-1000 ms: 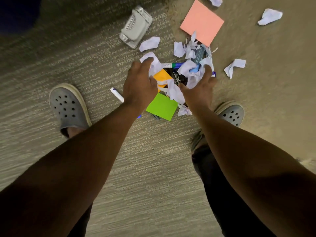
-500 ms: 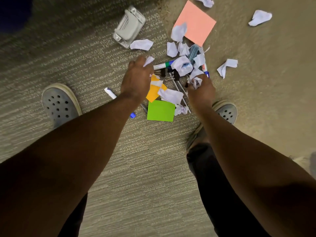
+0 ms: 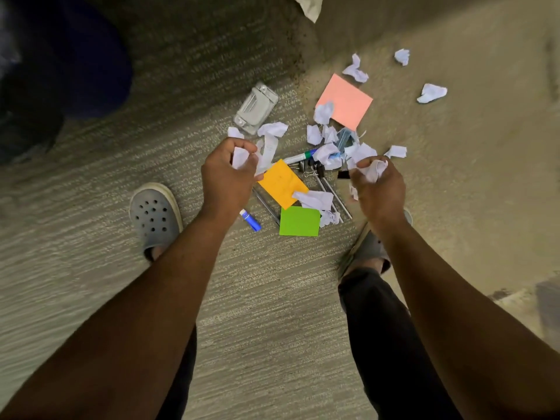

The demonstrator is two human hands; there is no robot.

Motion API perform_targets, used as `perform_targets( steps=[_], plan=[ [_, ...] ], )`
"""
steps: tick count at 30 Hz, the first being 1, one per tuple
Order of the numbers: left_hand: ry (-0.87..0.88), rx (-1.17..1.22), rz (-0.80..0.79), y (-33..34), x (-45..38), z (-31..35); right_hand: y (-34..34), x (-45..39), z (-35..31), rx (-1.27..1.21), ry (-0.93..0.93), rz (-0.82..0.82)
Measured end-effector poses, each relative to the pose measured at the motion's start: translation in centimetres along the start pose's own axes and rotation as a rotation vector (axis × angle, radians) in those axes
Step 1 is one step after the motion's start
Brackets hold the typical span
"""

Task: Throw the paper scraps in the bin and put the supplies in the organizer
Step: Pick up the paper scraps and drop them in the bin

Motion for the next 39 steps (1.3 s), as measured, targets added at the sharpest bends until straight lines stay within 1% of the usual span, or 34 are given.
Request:
perform_targets(
  steps=[6,8,10,12,14,18,20,22,24,27,29,32,35,36,39],
  plan=[
    [0.011,-0.045,-0.030,-4.1,0.5,4.3,-1.2,1.5,-4.2,0.130,0.042,0.014],
    [0.035,-0.030,-0.013,-5.5,0.4,6.3,-1.5,2.3,-6.1,0.145,0.025,0.034],
    [0.036,0.035,0.017,-7.2,0.3,8.3,-1.4,3.3,-8.7,0.134,-0.023,0.013],
    [0.036,0.126,0.033,-8.9,0.2,10.2,-1.1,4.8,-12.2,0.086,-0.118,-0.036],
    [0.037,0.240,0.037,-10.9,0.4,12.1,-0.8,6.8,-16.6,-0.014,-0.193,-0.098],
    [0.029,0.423,0.075,-15.4,0.9,15.6,0.3,11.5,-26.5,-0.374,-0.285,-0.351],
    [0.066,0.471,0.094,-17.8,1.3,17.3,0.9,13.8,-31.1,-0.448,-0.375,-0.444],
    [0.110,0.501,0.129,-20.6,1.4,18.7,1.7,15.7,-35.0,-0.467,-0.458,-0.504],
    [0.168,0.475,0.184,-23.6,1.2,19.4,2.7,17.3,-38.5,-0.433,-0.552,-0.531],
    [0.279,0.232,0.337,-27.8,0.3,20.0,5.5,19.0,-42.6,-0.272,-0.695,-0.513],
    [0.279,0.136,0.423,-30.1,-1.2,19.7,8.2,19.5,-44.5,-0.163,-0.782,-0.470],
    [0.246,0.107,0.449,-31.7,-3.7,19.0,11.7,19.7,-46.5,-0.009,-0.890,-0.392],
    [0.233,-0.081,0.494,-32.2,-5.5,18.4,14.8,19.3,-47.9,0.238,-1.018,-0.334],
    [0.237,-0.131,0.499,-32.2,-5.9,18.3,15.7,19.1,-48.3,0.301,-1.038,-0.345],
    [0.191,-0.192,0.466,-32.0,-7.3,17.7,16.9,18.5,-48.9,0.402,-1.033,-0.476]
  ],
)
Point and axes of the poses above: each hand's wrist, its own x-axis away from the middle knuckle, its own y-axis out of the palm, z = x × y, the point moved 4 cm from there along -x, towards the middle knuckle, and after that the axes turned 11 degrees about x, right-handed, at the moved point
